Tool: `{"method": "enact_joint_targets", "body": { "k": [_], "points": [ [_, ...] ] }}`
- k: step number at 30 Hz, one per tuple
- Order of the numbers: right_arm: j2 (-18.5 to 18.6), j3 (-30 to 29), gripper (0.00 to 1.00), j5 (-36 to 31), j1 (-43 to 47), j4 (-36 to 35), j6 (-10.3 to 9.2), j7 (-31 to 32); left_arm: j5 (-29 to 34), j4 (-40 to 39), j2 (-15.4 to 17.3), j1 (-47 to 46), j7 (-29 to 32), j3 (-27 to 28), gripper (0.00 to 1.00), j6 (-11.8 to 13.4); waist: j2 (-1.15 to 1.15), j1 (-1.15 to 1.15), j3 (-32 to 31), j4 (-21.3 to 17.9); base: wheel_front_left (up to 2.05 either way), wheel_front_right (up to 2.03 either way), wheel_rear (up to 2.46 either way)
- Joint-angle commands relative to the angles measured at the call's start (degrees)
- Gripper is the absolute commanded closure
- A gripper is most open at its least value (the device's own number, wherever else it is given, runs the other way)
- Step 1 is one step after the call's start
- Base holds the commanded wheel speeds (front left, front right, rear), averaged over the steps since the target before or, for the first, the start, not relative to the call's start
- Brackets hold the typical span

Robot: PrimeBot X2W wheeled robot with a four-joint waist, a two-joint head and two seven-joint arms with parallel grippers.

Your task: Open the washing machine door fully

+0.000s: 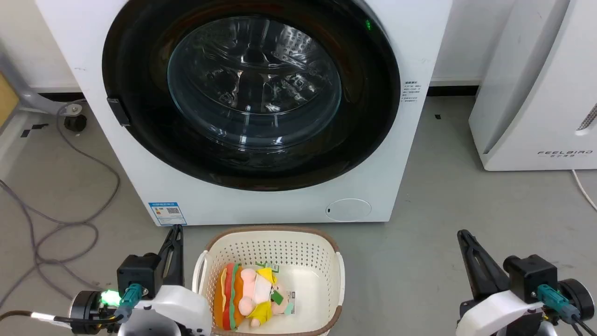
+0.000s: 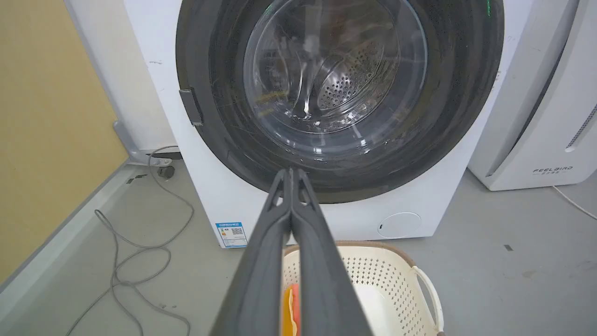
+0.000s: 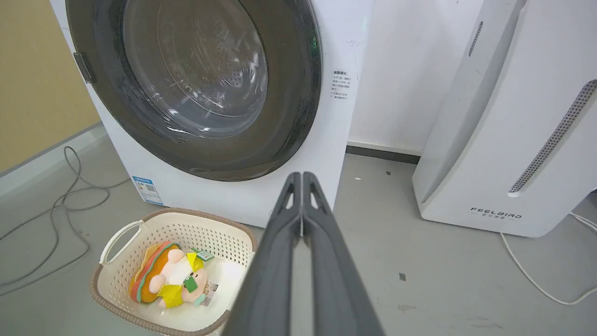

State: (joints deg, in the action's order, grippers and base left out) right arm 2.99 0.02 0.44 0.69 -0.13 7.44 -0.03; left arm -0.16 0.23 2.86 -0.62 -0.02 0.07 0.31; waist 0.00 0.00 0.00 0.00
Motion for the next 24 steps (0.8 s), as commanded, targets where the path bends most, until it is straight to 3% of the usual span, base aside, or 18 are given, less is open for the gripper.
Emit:
{"method": "enact_joint_targets", "body": {
  "k": [1, 21, 22, 24],
  "points": [
    [-0.1, 0.0, 1.00, -0.4, -0.7, 0.1, 0.05, 0.0, 0.2, -0.2, 0.0, 0.6, 0.0, -0.1, 1.00, -0.3, 0.00, 0.00, 0.0, 0.0, 0.00, 0.00, 0.00],
    [-0.1, 0.0, 1.00, -0.4, -0.7, 0.1, 0.05, 0.0, 0.2, -0.2, 0.0, 0.6, 0.0, -0.1, 1.00, -0.3, 0.00, 0.00, 0.0, 0.0, 0.00, 0.00, 0.00],
    [-0.1, 0.0, 0.00, -0.4, -0.7, 0.1, 0.05, 0.0, 0.2, -0.2, 0.0, 0.6, 0.0, -0.1, 0.00, -0.3, 0.00, 0.00, 0.0, 0.0, 0.00, 0.00, 0.00],
    [0.0, 0.0, 0.00, 0.0, 0.0, 0.0, 0.00, 0.0, 0.0, 0.0, 0.0, 0.0, 0.0, 0.0, 0.00, 0.0, 0.00, 0.00, 0.0, 0.0, 0.00, 0.00, 0.00]
  ]
}}
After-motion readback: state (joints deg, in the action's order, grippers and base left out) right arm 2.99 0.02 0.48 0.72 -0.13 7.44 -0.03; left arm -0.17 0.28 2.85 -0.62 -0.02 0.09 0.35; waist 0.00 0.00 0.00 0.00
